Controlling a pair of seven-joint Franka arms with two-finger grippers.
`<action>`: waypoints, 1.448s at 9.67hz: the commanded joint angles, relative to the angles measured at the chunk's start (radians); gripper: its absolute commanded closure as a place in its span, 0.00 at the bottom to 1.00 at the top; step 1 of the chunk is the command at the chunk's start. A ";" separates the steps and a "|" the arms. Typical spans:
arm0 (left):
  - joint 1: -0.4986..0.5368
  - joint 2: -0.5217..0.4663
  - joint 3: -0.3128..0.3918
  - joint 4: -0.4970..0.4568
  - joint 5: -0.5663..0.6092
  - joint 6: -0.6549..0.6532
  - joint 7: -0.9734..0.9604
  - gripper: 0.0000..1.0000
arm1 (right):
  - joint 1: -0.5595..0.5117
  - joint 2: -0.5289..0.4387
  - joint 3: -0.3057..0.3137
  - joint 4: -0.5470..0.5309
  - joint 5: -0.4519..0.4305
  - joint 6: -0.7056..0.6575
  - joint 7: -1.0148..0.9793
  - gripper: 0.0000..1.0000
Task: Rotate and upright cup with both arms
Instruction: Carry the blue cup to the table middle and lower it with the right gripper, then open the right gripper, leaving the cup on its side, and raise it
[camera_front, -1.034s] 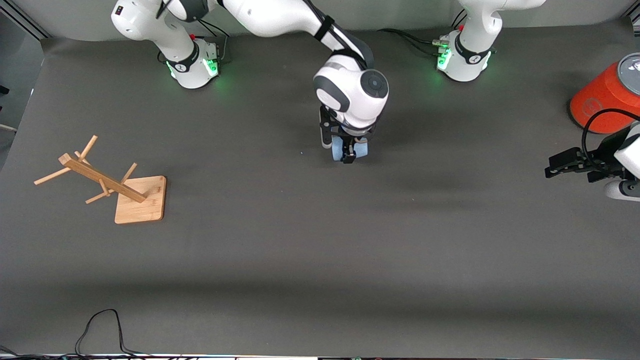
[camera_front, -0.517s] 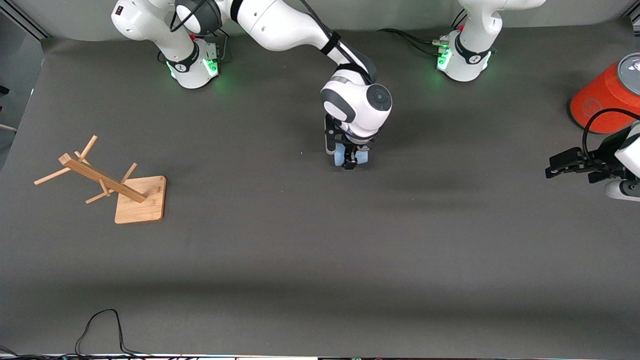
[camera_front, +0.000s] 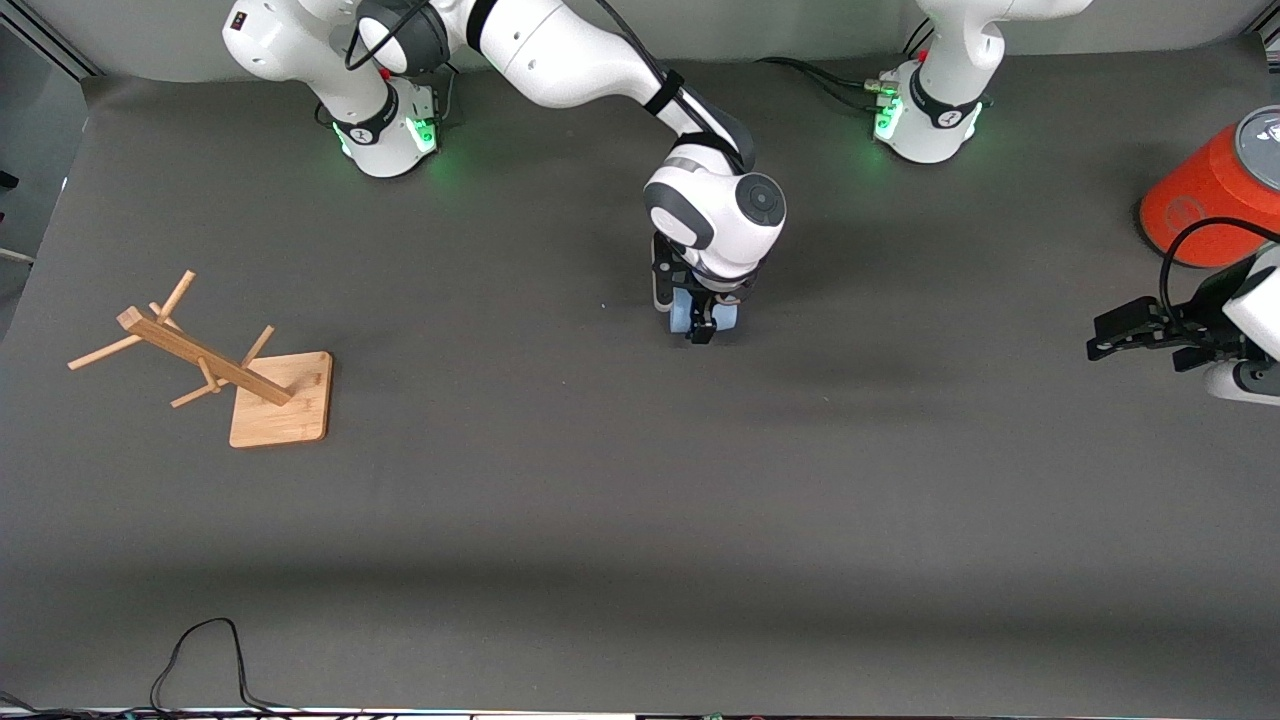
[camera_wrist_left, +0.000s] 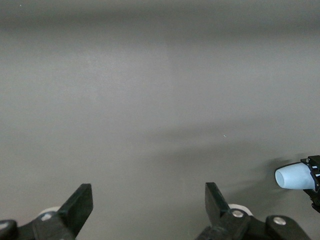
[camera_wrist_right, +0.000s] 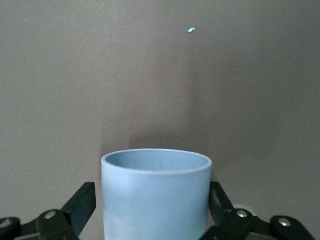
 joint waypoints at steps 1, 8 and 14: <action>-0.004 0.002 0.007 0.009 -0.004 -0.003 0.014 0.00 | 0.010 0.013 -0.017 0.035 0.010 -0.014 0.014 0.00; 0.013 0.080 0.015 0.006 0.047 0.072 0.008 0.00 | -0.023 -0.237 -0.020 0.030 0.071 -0.295 -0.134 0.00; -0.195 0.089 0.008 -0.017 0.071 0.046 -0.234 0.00 | -0.275 -0.547 -0.034 -0.010 0.065 -0.649 -0.781 0.00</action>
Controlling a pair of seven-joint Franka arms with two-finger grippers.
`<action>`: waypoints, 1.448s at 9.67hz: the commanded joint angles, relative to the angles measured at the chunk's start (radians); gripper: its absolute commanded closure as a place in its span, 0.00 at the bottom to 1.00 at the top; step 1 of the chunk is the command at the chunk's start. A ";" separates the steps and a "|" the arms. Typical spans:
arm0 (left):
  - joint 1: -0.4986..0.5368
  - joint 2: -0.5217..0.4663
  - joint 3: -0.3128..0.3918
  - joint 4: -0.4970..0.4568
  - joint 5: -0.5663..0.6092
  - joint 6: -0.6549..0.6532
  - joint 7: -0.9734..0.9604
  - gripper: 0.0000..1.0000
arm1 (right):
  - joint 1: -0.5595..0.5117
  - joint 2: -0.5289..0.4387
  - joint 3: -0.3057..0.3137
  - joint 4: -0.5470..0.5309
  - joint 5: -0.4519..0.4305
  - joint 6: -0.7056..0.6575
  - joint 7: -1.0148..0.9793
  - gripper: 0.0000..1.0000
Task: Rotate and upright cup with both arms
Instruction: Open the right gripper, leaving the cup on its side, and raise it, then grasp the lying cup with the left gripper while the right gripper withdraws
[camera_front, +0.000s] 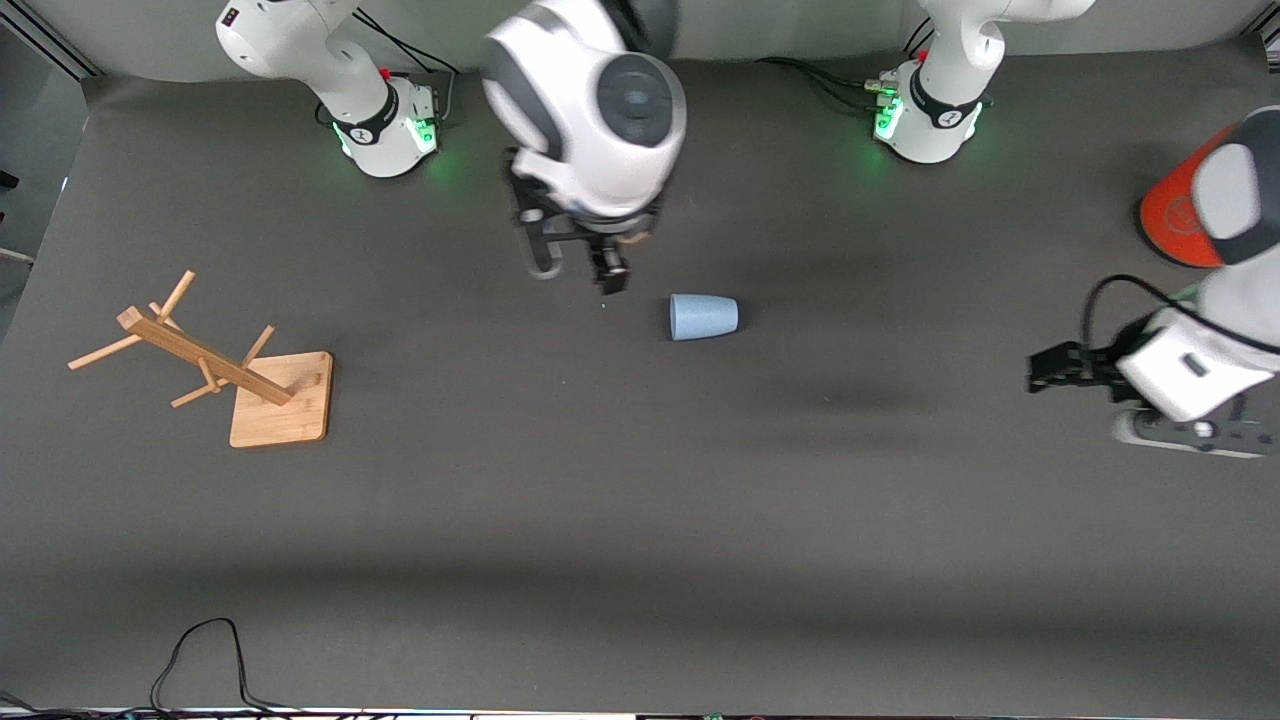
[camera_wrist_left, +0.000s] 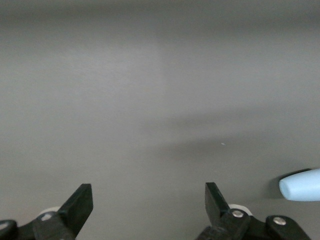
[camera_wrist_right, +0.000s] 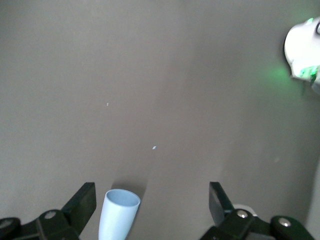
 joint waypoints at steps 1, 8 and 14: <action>-0.145 0.012 0.012 -0.018 0.071 -0.005 -0.211 0.00 | -0.116 -0.134 0.004 -0.081 0.016 -0.040 -0.249 0.00; -0.586 0.265 0.012 -0.005 0.261 0.096 -0.740 0.00 | -0.677 -0.481 0.094 -0.405 0.012 0.042 -1.284 0.00; -0.786 0.497 0.012 0.144 0.274 0.093 -0.787 0.00 | -0.811 -0.487 0.102 -0.466 -0.056 0.275 -1.891 0.00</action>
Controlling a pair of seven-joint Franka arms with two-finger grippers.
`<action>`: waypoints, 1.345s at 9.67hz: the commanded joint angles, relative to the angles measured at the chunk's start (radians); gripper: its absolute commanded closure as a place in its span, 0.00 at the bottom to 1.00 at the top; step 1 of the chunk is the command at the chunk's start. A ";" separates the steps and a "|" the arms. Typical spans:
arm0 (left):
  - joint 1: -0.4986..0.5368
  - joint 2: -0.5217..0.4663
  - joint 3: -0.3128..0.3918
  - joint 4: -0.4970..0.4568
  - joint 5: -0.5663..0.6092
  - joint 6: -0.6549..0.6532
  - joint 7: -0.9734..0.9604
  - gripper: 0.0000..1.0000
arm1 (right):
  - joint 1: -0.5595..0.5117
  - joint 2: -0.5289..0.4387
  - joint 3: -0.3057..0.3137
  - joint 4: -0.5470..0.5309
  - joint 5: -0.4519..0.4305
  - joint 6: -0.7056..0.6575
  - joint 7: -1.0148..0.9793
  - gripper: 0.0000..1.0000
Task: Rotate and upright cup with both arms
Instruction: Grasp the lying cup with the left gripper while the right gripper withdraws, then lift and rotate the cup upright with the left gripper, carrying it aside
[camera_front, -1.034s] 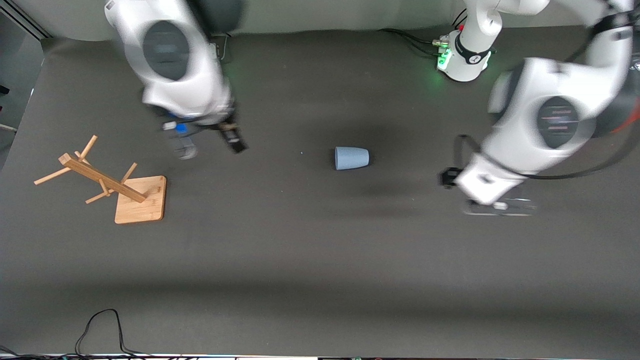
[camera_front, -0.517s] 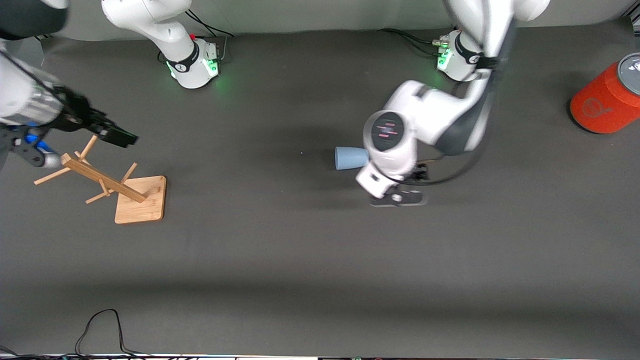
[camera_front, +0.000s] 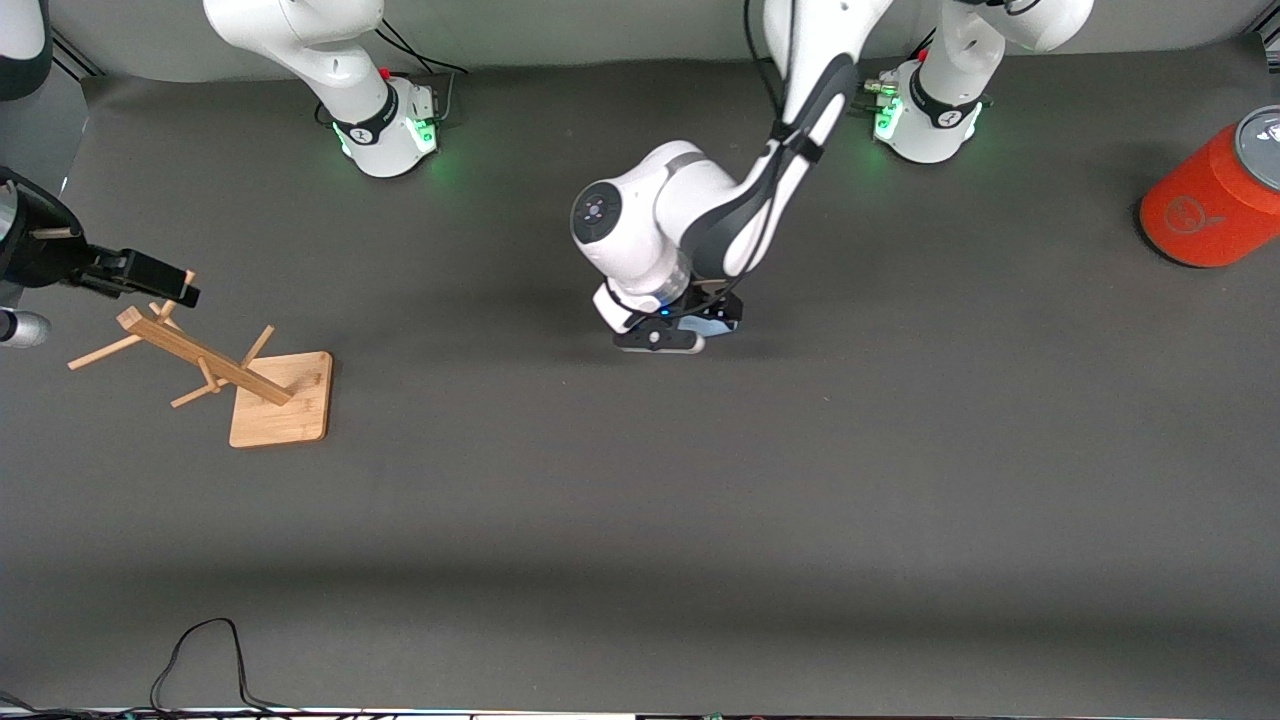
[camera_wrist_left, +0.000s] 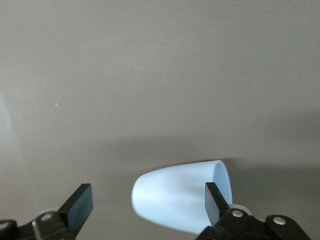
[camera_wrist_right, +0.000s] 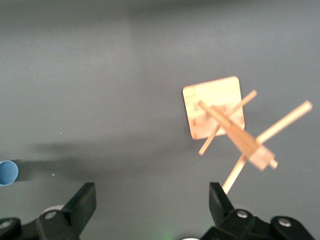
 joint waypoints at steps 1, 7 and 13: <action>-0.039 0.074 0.019 0.068 0.035 -0.009 -0.005 0.00 | -0.007 -0.015 0.000 -0.036 -0.016 0.059 -0.086 0.00; -0.121 0.115 0.016 0.059 0.177 -0.098 0.113 0.53 | -0.049 -0.015 0.033 -0.035 -0.043 0.096 -0.137 0.00; -0.114 0.080 0.047 0.080 0.238 -0.200 0.199 1.00 | -0.028 -0.013 0.033 -0.035 -0.043 0.094 -0.137 0.00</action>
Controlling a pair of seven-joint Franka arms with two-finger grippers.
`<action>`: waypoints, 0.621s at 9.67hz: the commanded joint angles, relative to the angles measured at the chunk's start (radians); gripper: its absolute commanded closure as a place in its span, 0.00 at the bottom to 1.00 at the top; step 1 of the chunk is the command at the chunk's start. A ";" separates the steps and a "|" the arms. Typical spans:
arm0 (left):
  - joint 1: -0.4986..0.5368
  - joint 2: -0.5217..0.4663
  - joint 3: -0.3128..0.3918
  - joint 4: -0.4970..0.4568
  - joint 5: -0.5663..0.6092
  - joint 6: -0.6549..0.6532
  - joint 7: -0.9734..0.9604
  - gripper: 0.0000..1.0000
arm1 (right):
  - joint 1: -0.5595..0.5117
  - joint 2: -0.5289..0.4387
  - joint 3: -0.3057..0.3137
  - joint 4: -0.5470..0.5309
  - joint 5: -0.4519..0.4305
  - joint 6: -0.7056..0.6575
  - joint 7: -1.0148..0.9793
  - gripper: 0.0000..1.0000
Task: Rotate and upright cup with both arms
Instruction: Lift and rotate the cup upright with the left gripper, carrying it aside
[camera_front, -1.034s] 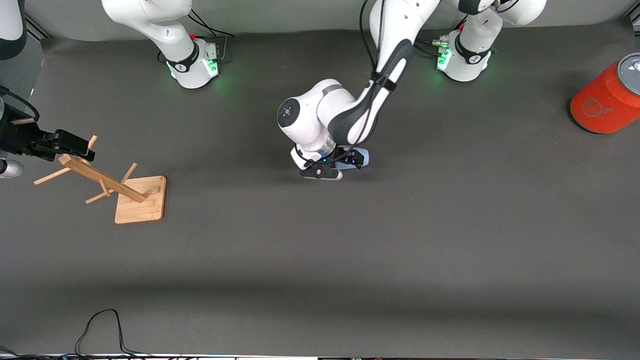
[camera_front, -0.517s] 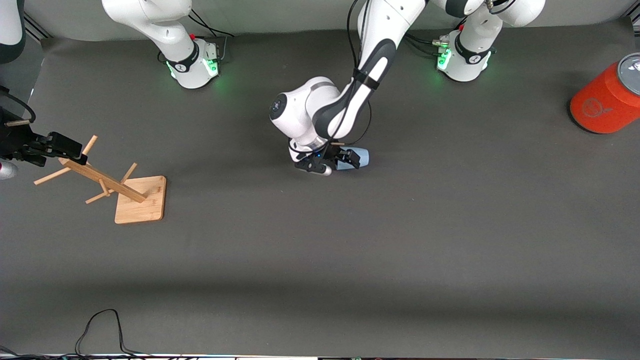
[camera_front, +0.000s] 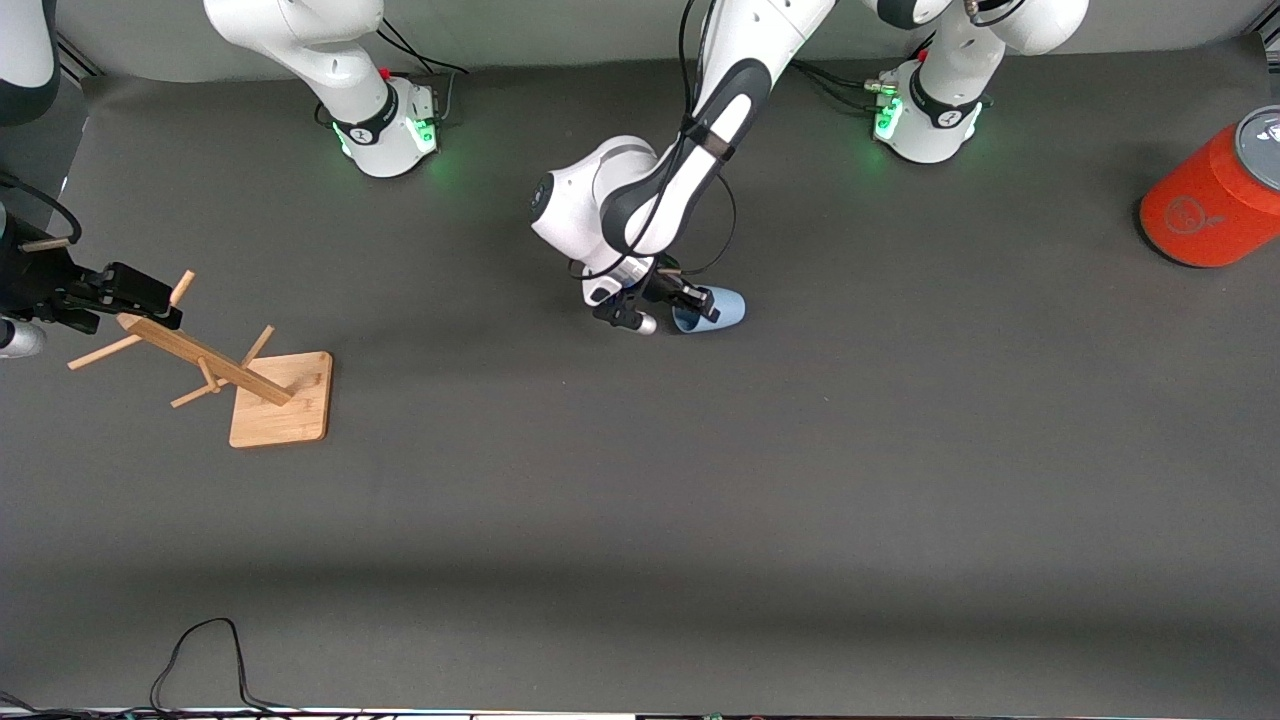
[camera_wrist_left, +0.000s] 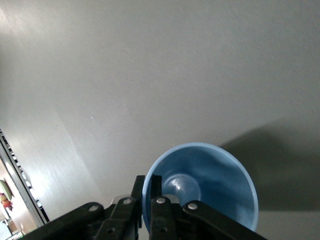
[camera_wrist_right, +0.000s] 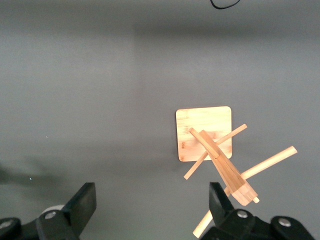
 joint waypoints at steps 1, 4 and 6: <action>0.027 -0.069 0.067 0.023 -0.007 -0.010 0.039 1.00 | 0.002 -0.014 0.002 -0.012 -0.011 0.015 -0.024 0.00; 0.231 -0.273 0.097 0.018 -0.174 -0.004 0.138 1.00 | 0.002 -0.008 0.002 -0.007 -0.009 0.011 -0.020 0.00; 0.392 -0.368 0.095 0.018 -0.306 0.017 0.175 1.00 | 0.002 0.003 0.002 -0.004 -0.009 0.007 -0.023 0.00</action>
